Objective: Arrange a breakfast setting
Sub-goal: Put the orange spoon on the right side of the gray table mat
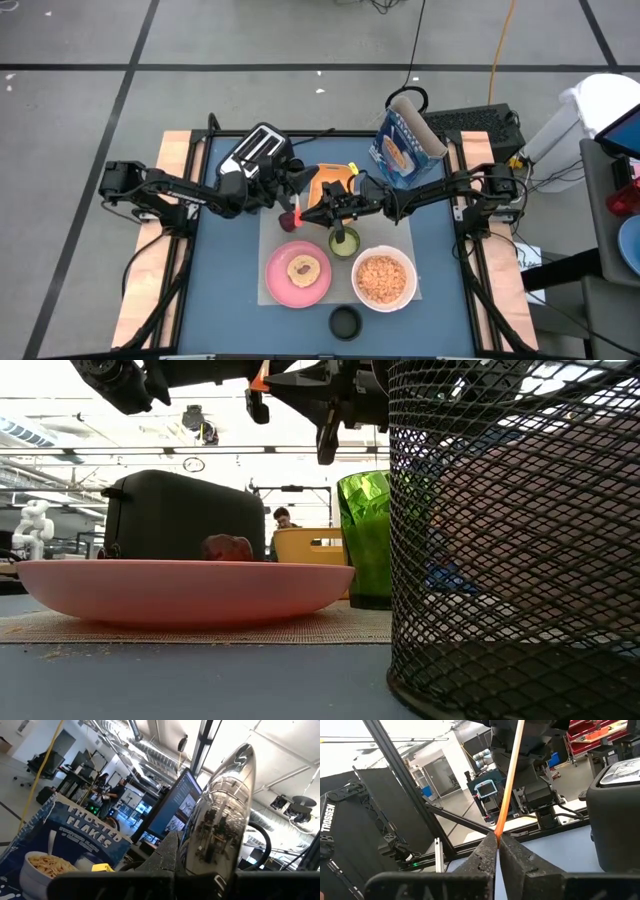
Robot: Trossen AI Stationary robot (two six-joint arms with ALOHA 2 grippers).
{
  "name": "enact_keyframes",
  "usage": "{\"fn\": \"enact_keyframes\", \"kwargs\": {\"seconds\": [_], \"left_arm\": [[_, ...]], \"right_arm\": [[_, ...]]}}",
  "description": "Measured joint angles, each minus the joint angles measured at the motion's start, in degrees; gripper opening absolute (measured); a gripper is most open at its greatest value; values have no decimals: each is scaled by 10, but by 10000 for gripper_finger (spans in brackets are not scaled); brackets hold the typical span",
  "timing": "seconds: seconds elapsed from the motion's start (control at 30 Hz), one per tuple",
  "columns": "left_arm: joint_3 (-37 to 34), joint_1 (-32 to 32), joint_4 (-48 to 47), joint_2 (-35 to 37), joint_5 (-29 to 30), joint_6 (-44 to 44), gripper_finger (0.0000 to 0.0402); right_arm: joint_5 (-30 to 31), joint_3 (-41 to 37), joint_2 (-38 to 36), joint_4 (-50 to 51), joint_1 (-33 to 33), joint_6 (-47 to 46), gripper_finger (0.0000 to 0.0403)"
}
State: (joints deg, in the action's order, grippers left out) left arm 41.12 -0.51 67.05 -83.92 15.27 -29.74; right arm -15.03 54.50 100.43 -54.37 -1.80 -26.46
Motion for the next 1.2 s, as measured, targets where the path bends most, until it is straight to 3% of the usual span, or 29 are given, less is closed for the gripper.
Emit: {"fn": "enact_keyframes", "kwargs": {"seconds": [0.47,0.7,1.2], "left_arm": [[0,1,-1,0,-21,9,6],[0,1,-1,0,-23,7,6],[0,14,-11,5,-48,-15,6]], "right_arm": [[-4,0,0,9,0,2,1],[-48,0,0,10,-9,-20,0],[-66,0,0,15,-16,-27,0]]}}
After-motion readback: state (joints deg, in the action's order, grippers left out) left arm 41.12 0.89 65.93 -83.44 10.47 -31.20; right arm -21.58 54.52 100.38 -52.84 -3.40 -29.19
